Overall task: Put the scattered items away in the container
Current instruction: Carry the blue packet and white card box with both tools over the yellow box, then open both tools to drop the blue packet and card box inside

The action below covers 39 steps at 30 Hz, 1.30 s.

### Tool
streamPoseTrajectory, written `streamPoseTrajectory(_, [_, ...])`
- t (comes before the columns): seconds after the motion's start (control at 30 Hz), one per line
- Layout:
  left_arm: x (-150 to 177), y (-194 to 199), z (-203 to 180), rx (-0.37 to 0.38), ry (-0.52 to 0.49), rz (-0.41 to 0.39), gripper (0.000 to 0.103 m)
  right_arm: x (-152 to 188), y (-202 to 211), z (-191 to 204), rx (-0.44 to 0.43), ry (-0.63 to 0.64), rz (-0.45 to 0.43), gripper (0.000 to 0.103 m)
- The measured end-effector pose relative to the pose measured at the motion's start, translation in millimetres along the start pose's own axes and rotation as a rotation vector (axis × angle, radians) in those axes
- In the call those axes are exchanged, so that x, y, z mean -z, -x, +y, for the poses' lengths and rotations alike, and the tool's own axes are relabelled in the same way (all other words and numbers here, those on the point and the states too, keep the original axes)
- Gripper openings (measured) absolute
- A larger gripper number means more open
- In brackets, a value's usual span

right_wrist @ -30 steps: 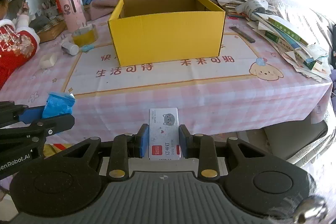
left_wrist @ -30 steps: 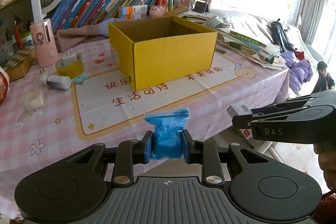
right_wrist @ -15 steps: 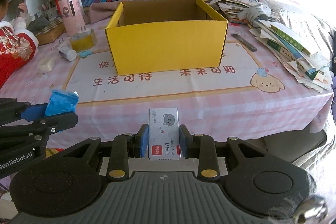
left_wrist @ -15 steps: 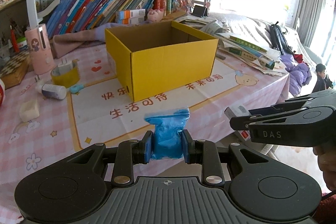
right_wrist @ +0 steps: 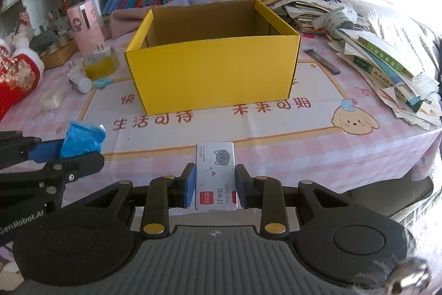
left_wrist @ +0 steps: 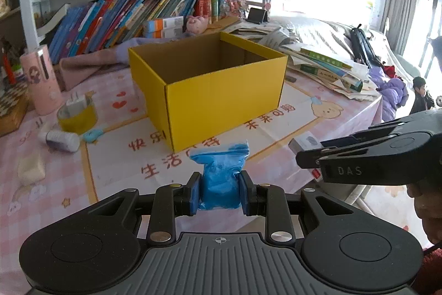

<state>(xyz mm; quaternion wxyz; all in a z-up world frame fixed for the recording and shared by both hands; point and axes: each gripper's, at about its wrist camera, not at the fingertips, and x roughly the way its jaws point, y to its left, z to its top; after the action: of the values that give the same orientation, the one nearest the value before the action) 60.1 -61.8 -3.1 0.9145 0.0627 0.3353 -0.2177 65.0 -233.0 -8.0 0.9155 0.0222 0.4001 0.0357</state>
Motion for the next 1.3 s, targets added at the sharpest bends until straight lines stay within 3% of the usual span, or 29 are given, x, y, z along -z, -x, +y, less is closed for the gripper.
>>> streamPoseTrajectory(0.17, [-10, -9, 2, 0.003, -0.019, -0.014, 0.027, -14, -9, -3, -0.001, 0.006, -0.009, 0.028])
streamPoseTrajectory(0.37, [-34, -12, 2, 0.007, -0.051, -0.09, 0.027, -41, -11, -11, 0.006, 0.021, -0.073, 0.028])
streamPoseTrajectory(0.6, [-77, -20, 4, 0.006, -0.09, -0.189, 0.027, -90, -8, -21, -0.017, 0.07, -0.166, 0.028])
streamPoseTrajectory(0.87, [-117, -49, 12, -0.034, -0.118, -0.216, 0.027, -148, -34, -33, -0.051, 0.161, -0.192, 0.028])
streamPoseTrajectory(1.03, [-139, -75, 19, -0.075, -0.127, -0.194, 0.027, -179, -65, -41, -0.074, 0.236, -0.17, 0.028])
streamPoseTrajectory(1.3, [-162, -141, 36, -0.119, -0.194, -0.021, 0.027, -217, -133, -43, -0.134, 0.441, -0.054, 0.028])
